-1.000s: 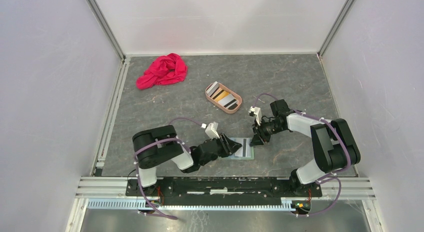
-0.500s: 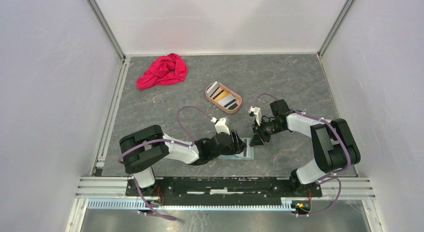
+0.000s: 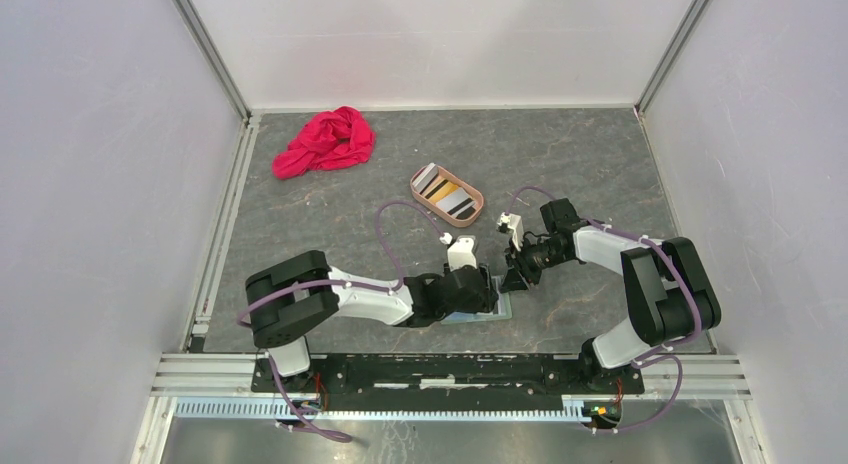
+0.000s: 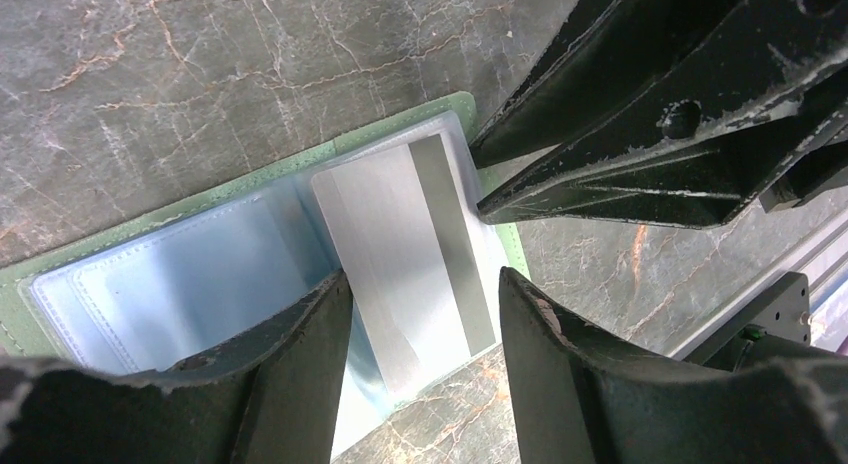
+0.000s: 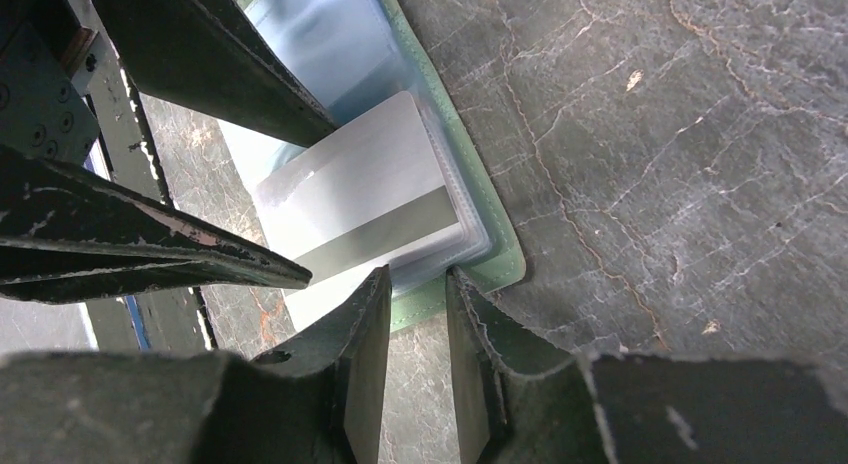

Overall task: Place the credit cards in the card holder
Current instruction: Insert the credit card into the card holder.

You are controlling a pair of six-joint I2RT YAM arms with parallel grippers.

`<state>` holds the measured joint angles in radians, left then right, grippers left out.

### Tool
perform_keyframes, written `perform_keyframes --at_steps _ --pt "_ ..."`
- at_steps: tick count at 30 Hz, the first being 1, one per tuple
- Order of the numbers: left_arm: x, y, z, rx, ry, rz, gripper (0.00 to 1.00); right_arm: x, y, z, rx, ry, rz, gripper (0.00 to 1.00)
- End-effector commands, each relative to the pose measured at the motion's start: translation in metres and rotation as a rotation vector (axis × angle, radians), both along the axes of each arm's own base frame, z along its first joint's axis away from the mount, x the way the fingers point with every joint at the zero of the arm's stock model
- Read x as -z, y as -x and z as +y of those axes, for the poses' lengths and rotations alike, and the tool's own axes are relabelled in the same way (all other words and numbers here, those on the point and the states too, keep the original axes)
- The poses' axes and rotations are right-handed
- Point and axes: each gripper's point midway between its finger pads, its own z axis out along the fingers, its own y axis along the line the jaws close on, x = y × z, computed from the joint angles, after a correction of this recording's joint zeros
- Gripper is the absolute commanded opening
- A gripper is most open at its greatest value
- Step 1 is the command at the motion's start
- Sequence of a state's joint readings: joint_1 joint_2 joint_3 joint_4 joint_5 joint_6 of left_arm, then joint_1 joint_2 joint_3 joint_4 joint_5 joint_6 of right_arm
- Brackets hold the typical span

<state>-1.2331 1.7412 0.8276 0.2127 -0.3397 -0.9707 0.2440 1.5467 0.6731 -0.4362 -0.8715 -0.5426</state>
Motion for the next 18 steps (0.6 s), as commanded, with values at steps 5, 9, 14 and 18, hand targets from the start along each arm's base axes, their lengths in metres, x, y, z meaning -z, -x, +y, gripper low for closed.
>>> perform_keyframes --at_steps 5,9,14,18 --pt "-0.052 0.002 -0.01 0.055 0.084 -0.121 0.65 -0.012 -0.008 0.008 -0.028 -0.029 -0.041 0.36" --pt "-0.059 0.001 -0.003 0.042 0.083 -0.128 0.67 -0.018 -0.009 0.008 -0.041 -0.038 -0.068 0.43" --pt "-0.051 0.001 0.005 0.027 0.05 -0.109 0.68 -0.026 -0.009 0.009 -0.054 -0.06 -0.094 0.55" --pt "-0.042 0.002 0.01 0.021 0.028 -0.093 0.66 -0.032 -0.01 0.008 -0.058 -0.077 -0.105 0.55"
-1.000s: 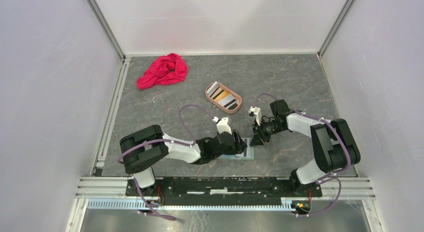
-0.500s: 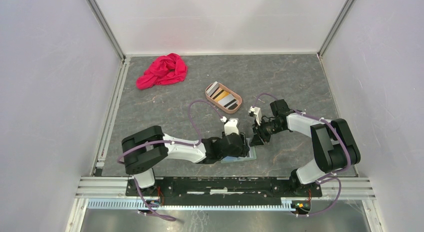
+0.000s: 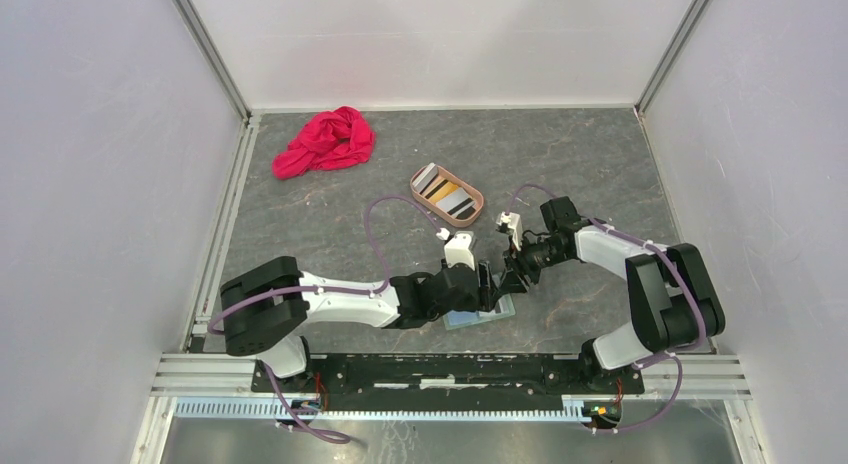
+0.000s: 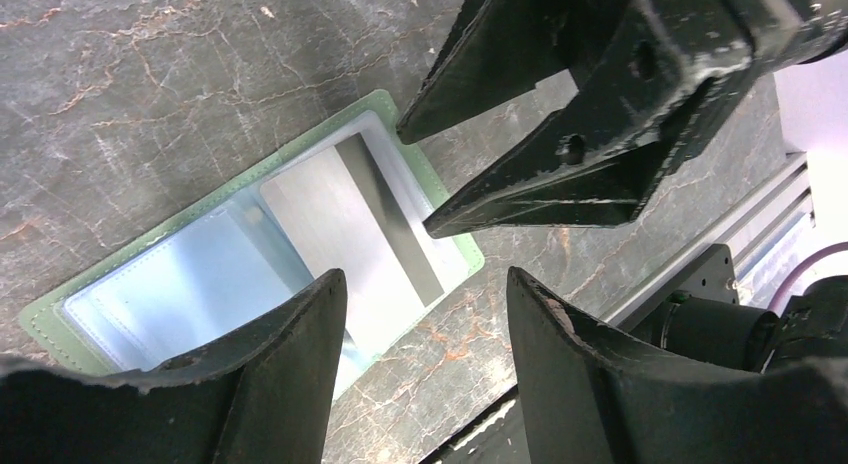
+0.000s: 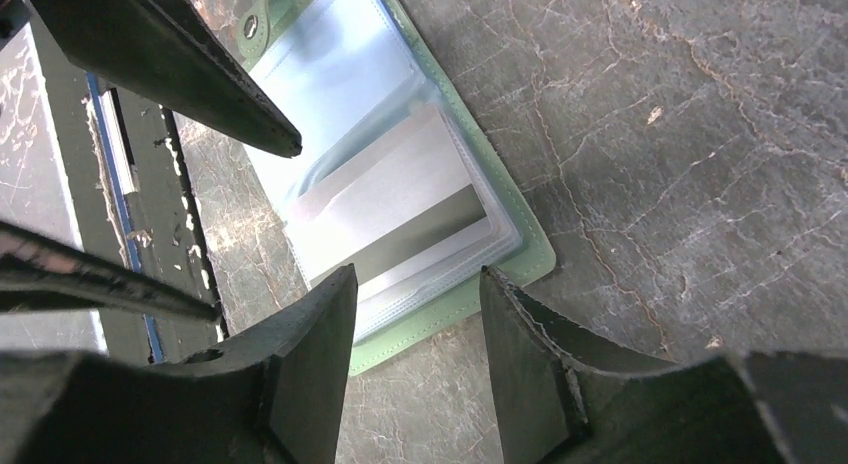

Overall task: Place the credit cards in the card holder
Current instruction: Insert the credit card into the card holder.

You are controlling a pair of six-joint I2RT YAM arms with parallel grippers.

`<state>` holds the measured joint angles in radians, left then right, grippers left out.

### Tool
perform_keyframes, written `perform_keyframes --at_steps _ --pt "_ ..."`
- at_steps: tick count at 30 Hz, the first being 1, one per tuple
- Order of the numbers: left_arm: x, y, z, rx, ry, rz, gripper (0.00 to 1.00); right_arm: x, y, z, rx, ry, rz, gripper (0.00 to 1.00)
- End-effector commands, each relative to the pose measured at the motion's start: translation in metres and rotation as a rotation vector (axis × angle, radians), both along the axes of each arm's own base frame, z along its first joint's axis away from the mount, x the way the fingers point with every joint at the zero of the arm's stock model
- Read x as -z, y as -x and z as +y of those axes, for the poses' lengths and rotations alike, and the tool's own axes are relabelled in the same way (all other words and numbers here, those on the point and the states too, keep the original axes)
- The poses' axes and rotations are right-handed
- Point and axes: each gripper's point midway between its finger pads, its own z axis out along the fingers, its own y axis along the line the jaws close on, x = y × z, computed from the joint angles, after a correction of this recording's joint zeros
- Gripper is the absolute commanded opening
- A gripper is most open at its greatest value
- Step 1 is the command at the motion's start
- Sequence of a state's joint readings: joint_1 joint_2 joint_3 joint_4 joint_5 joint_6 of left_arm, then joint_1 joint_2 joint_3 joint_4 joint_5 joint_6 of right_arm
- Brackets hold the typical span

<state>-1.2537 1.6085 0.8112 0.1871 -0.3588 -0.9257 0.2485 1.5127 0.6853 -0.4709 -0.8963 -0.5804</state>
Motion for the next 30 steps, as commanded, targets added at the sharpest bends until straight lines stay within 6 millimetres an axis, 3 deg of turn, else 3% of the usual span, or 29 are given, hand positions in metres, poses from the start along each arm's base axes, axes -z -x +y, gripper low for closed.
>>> perform_keyframes --at_steps 1,3,6,10,16,23,30 --pt "0.001 -0.005 0.01 -0.02 -0.03 -0.029 0.63 -0.021 -0.011 0.004 -0.022 -0.051 -0.075 0.54" --pt "0.001 -0.008 0.015 -0.044 -0.046 -0.035 0.53 -0.022 -0.014 0.002 -0.013 -0.045 -0.09 0.52" --pt "0.01 -0.012 0.023 -0.062 -0.096 -0.027 0.37 -0.018 -0.018 -0.002 0.022 -0.02 -0.096 0.39" --pt "0.023 -0.014 0.026 -0.052 -0.132 0.0 0.04 -0.012 -0.018 -0.003 0.029 -0.003 -0.073 0.28" --pt "0.038 -0.011 0.024 -0.015 -0.215 0.028 0.02 -0.004 -0.019 -0.007 0.051 0.026 -0.057 0.18" --pt "0.051 -0.009 0.024 0.003 -0.278 0.051 0.02 0.004 -0.019 -0.009 0.063 0.057 -0.034 0.17" --pt "0.053 -0.003 0.009 0.053 -0.233 0.077 0.02 0.006 -0.017 -0.008 0.059 0.062 -0.029 0.17"
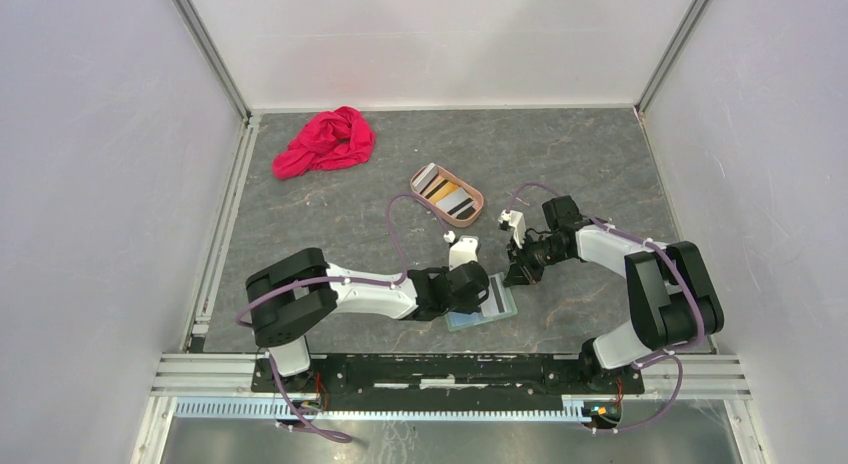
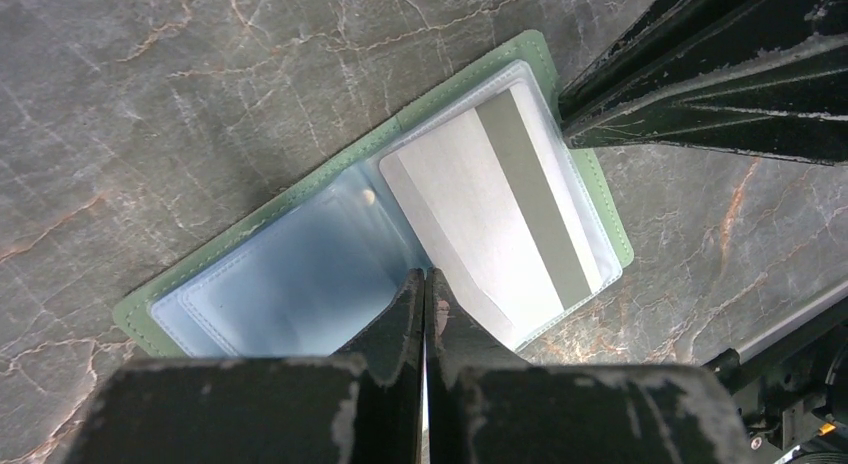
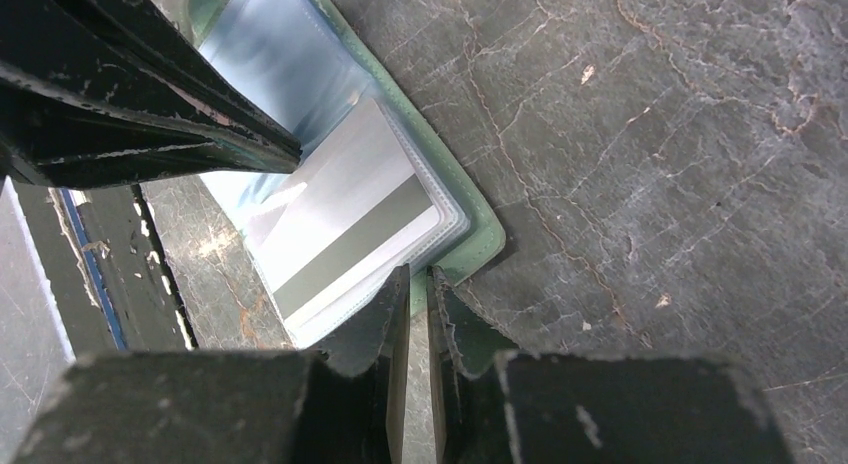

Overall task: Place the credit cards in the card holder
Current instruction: Insert the credit card into the card holder.

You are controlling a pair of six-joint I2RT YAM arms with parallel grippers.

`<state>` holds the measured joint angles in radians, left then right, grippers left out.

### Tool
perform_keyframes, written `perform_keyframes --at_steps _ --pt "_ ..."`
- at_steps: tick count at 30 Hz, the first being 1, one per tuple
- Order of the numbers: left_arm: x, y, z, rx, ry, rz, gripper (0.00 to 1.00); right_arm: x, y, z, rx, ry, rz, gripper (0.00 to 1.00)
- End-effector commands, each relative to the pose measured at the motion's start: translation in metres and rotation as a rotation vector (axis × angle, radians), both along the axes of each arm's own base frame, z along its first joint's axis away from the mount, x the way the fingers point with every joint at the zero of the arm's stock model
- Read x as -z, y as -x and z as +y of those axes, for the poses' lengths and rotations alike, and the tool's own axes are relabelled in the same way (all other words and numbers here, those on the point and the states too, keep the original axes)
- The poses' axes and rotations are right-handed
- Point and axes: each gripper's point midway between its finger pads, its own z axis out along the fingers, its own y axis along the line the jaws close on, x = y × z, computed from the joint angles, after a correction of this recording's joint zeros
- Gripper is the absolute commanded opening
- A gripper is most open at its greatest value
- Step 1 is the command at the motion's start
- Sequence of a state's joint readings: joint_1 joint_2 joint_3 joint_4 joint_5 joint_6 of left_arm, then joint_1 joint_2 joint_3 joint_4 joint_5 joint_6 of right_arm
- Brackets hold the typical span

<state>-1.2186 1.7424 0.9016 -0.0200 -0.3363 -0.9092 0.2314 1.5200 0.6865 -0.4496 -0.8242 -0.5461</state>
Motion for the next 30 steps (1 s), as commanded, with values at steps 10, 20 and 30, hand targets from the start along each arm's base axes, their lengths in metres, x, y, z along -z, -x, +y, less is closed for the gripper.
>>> perform_keyframes --at_steps 10,20,30 --pt "-0.019 -0.001 -0.023 0.047 0.135 -0.015 0.02 -0.001 -0.003 0.006 -0.015 -0.011 -0.009 0.17" --pt "-0.065 -0.008 -0.001 0.039 0.286 -0.119 0.09 -0.031 -0.02 -0.007 0.006 -0.047 -0.142 0.34" --pt "-0.101 0.0 0.068 -0.067 0.435 -0.231 0.71 -0.04 -0.014 -0.011 0.043 -0.153 -0.101 0.52"
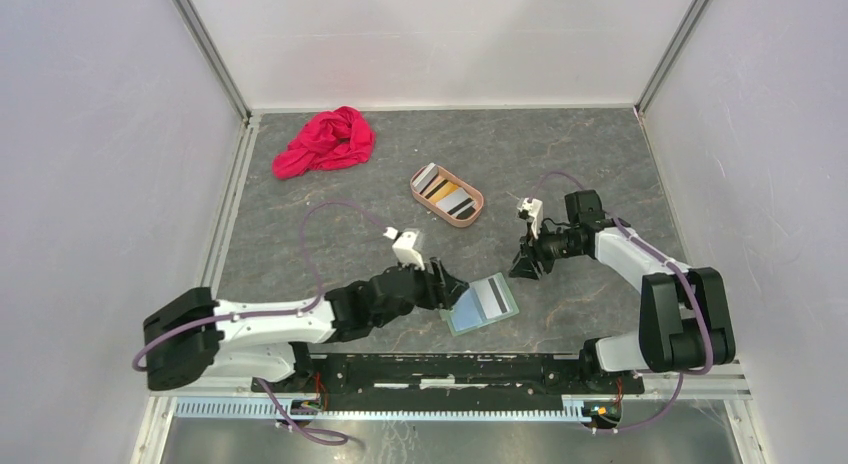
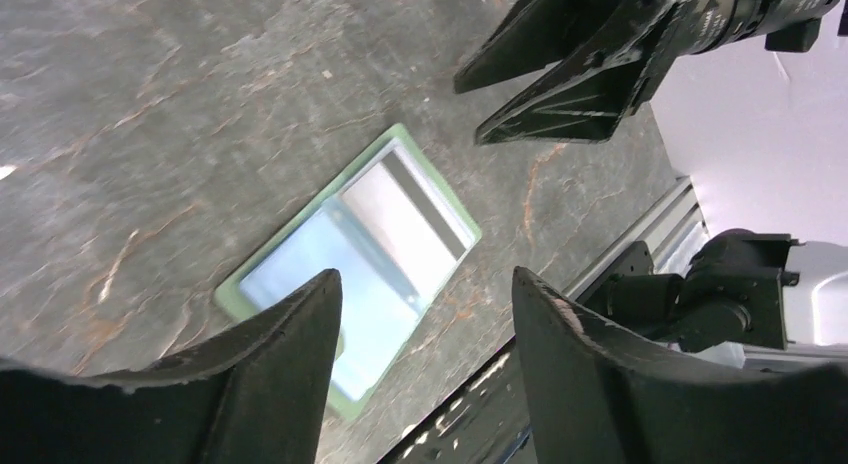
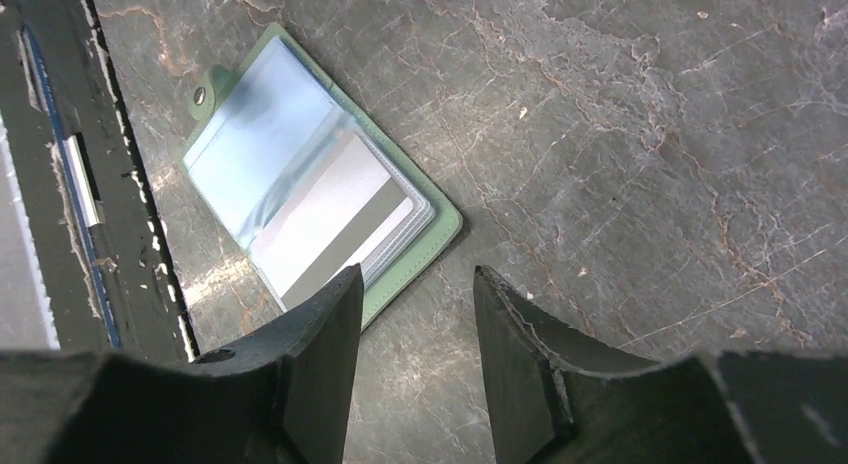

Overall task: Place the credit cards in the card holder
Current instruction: Insert the credit card into the card holder, then close the card holder at the center of the board.

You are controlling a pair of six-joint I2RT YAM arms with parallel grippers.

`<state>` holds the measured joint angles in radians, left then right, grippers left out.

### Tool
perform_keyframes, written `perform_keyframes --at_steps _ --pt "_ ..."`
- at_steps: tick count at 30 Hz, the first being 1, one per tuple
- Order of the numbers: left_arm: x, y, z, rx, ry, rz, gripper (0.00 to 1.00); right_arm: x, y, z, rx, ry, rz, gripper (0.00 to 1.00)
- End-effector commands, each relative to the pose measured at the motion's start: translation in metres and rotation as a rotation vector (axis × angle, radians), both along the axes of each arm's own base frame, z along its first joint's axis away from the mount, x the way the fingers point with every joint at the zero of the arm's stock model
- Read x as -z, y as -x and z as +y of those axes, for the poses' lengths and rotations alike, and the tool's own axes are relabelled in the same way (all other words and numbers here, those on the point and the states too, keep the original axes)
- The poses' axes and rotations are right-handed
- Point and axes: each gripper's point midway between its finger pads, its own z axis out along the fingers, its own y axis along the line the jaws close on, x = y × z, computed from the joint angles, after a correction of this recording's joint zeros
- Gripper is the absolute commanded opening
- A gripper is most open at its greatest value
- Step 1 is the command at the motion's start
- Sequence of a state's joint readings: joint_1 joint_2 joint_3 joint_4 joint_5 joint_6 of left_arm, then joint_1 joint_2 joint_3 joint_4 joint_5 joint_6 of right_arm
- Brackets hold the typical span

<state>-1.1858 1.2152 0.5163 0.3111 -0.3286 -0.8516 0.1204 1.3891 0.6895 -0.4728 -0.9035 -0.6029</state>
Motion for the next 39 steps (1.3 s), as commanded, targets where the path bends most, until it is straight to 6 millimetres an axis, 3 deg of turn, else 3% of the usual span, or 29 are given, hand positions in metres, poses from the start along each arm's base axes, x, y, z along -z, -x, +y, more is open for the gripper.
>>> perform_keyframes --at_steps 1,6,12,22,32,39 --pt "0.006 0.0 0.029 -0.085 0.049 0.011 0.74 0.0 0.007 0.002 -0.008 -0.06 0.055 0.51" --pt "0.034 0.012 0.041 -0.11 -0.042 0.136 0.84 0.017 0.013 -0.005 0.018 -0.029 0.164 0.52" --pt "0.048 0.017 0.03 -0.095 -0.21 0.178 0.99 0.025 0.012 -0.007 0.031 -0.012 0.208 0.52" --pt "0.068 0.025 0.018 -0.089 -0.299 0.207 1.0 0.038 0.024 0.001 -0.018 -0.015 0.339 0.48" --pt "0.083 0.032 0.012 -0.042 -0.364 0.237 0.89 0.045 0.033 0.011 -0.065 0.006 0.383 0.45" --pt "0.085 0.033 0.007 -0.03 -0.328 0.238 0.71 0.036 0.035 0.018 -0.09 -0.06 0.391 0.33"
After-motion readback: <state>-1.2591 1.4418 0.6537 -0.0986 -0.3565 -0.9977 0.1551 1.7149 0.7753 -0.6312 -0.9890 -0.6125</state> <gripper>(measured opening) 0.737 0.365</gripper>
